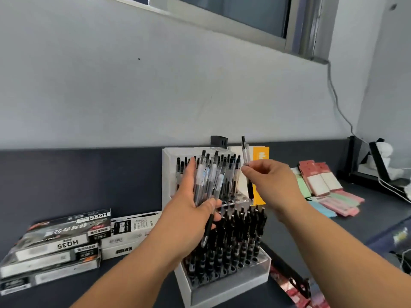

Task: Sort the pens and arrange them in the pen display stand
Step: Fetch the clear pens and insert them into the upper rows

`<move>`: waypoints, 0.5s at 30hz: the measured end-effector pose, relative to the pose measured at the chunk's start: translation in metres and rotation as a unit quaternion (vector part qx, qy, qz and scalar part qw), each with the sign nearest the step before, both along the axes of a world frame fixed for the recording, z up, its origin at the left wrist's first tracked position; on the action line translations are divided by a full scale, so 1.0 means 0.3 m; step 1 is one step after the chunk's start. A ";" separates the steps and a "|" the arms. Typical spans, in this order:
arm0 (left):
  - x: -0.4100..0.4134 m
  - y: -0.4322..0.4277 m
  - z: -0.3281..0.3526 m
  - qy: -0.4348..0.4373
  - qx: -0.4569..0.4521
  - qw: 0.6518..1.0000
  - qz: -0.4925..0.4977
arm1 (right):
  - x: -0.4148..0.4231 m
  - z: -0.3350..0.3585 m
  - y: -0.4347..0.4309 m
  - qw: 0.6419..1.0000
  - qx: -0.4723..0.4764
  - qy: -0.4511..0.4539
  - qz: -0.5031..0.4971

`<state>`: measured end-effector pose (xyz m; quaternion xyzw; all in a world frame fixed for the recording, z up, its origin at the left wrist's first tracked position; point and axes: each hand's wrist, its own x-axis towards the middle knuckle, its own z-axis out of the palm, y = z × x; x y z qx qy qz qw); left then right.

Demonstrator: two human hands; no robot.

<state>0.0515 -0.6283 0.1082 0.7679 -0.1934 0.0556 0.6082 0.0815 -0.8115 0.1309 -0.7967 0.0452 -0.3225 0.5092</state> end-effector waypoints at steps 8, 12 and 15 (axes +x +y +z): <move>0.061 -0.193 0.027 -0.011 -0.023 0.997 0.075 | 0.181 -0.018 -0.159 0.997 -0.057 0.007 0.059; 0.067 -0.268 0.028 -0.015 -0.012 0.992 0.121 | 0.244 -0.036 -0.202 0.988 -0.110 0.032 0.102; 0.066 -0.299 0.023 -0.009 -0.019 0.988 0.155 | 0.275 -0.053 -0.212 0.976 -0.163 0.068 0.128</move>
